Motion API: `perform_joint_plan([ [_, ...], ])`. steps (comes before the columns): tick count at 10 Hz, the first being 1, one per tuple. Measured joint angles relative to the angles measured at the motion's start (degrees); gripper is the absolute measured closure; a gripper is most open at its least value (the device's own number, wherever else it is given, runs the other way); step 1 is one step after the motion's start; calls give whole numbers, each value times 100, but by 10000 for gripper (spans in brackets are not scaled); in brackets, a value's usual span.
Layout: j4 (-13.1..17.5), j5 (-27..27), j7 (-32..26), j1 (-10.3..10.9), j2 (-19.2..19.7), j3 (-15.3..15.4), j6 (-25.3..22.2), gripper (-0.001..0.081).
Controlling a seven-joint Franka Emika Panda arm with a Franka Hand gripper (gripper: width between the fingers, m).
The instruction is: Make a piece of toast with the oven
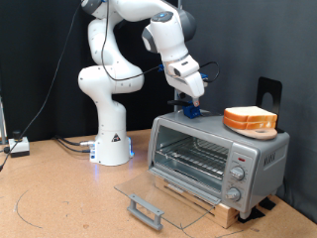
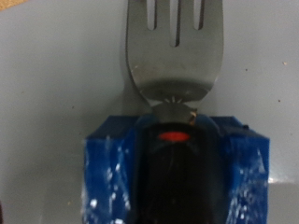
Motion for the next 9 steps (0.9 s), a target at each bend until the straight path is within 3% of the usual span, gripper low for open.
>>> perform_joint_plan([
  [4,-64,87,59,-6,29,305,179,-1],
  [9,-67,103,111,-65,239,420,324,-1],
])
